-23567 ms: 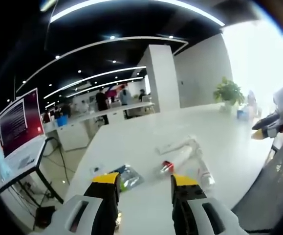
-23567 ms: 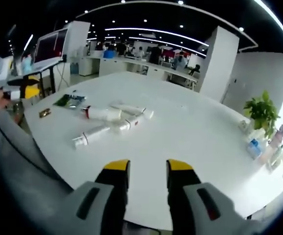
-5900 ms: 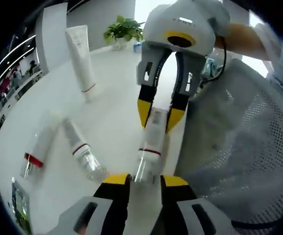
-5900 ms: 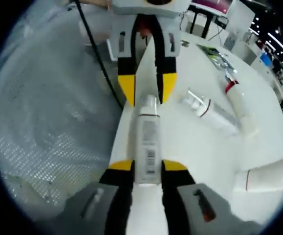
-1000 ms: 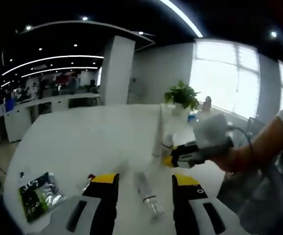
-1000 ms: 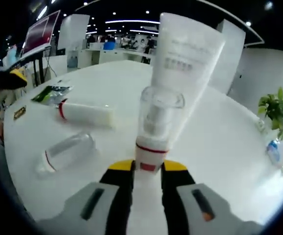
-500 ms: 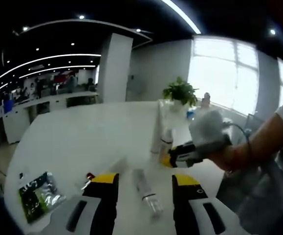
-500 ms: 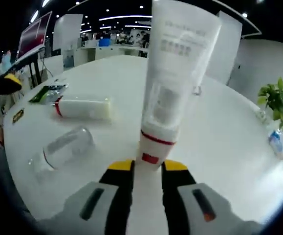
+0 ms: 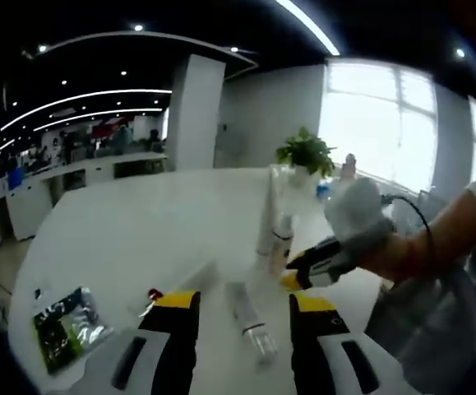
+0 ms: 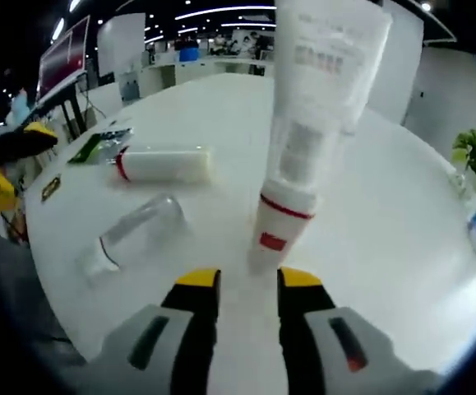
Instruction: Arrange the skincare products in the storage area until every visible bottle or jar stands upright without overlapping.
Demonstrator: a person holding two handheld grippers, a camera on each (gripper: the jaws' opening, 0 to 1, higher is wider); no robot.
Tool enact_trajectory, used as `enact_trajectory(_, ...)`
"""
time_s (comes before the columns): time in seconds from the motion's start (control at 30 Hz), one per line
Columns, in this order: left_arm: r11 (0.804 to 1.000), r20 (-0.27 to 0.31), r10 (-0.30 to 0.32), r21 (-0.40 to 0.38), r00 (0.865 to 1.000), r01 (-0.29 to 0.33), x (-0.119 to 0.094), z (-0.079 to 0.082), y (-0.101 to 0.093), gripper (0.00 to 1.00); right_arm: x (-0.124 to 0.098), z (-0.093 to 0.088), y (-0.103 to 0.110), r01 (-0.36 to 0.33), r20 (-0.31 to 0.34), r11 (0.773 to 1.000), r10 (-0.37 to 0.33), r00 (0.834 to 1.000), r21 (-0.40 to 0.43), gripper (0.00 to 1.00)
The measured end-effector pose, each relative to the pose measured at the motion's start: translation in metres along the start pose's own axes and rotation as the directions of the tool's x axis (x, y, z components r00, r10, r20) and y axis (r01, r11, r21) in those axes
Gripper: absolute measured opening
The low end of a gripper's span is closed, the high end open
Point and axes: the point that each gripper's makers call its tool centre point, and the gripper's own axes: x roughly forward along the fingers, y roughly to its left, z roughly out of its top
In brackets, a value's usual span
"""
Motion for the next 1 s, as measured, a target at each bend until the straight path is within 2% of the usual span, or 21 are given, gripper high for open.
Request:
enact_trajectory(0.1,1.0,-0.018,0.003,0.007,1.0,-0.003,0.002,-0.004,0.0,0.45,-0.01,0.003,0.001,-0.041,-0.01,0.998,0.041,0.999,0.044,0.28)
enact_trajectory(0.2,1.0,-0.037,0.007,0.022,0.999,-0.006,0.003,-0.007,0.0,0.45,-0.027,0.006,0.009,-0.1,0.017,0.985,0.099,0.995,0.141,0.28)
enact_trajectory(0.23,1.0,-0.043,0.009,0.024,0.999,-0.008,0.003,-0.008,0.0,0.45,-0.034,0.008,0.016,-0.131,0.035,0.975,0.127,0.991,0.181,0.28)
enact_trajectory(0.3,1.0,-0.047,0.013,0.025,0.999,-0.012,0.003,-0.009,0.001,0.45,-0.044,0.013,0.024,-0.169,0.091,0.964,0.153,0.984,0.206,0.28)
enact_trajectory(0.33,1.0,-0.049,0.019,0.024,0.999,-0.018,0.003,-0.01,0.002,0.45,-0.046,0.014,0.027,-0.177,0.113,0.967,0.158,0.981,0.181,0.28)
enact_trajectory(0.37,0.999,-0.051,0.024,0.024,0.998,-0.022,0.003,-0.01,0.003,0.45,-0.046,0.015,0.029,-0.169,0.143,0.978,0.151,0.978,0.123,0.27)
enact_trajectory(0.4,0.999,-0.057,0.034,0.02,0.998,-0.033,0.003,-0.012,0.006,0.45,-0.045,0.012,0.029,-0.154,0.146,0.985,0.142,0.979,0.071,0.27)
enact_trajectory(0.43,0.999,-0.062,0.042,0.015,0.997,-0.041,0.003,-0.013,0.008,0.44,-0.042,0.001,0.03,-0.143,0.07,0.99,0.141,0.987,0.018,0.26)
enact_trajectory(0.47,0.999,-0.066,0.051,0.006,0.996,-0.051,0.003,-0.014,0.009,0.44,-0.041,-0.001,0.032,-0.145,0.031,0.989,0.145,0.989,0.015,0.26)
enact_trajectory(0.5,0.999,-0.072,0.05,0.008,0.996,-0.05,0.003,-0.016,0.009,0.44,-0.04,0.01,0.032,-0.149,0.086,0.989,0.149,0.985,-0.004,0.26)
enact_trajectory(0.57,0.998,-0.082,0.059,0.015,0.995,-0.058,0.003,-0.018,0.01,0.44,-0.039,0.021,0.032,-0.138,0.137,0.99,0.141,0.981,-0.028,0.26)
enact_trajectory(0.63,0.998,-0.1,0.07,0.017,0.993,-0.069,0.003,-0.022,0.013,0.43,-0.037,0.017,0.037,-0.133,0.106,0.986,0.143,0.984,-0.096,0.26)
enact_trajectory(0.73,0.995,-0.135,0.098,0.007,0.986,-0.098,0.003,-0.03,0.019,0.44,-0.033,0.007,0.053,-0.192,0.052,0.974,0.199,0.979,-0.123,0.26)
enact_trajectory(0.8,0.995,-0.162,0.104,0.005,0.981,-0.104,0.003,-0.035,0.022,0.45,-0.033,0.005,0.059,-0.205,0.043,0.968,0.213,0.976,-0.147,0.26)
enact_trajectory(1.0,0.994,-0.163,0.105,0.007,0.981,-0.105,0.002,-0.035,0.022,0.45,-0.031,0.004,0.06,-0.199,0.028,0.96,0.209,0.978,-0.198,0.26)
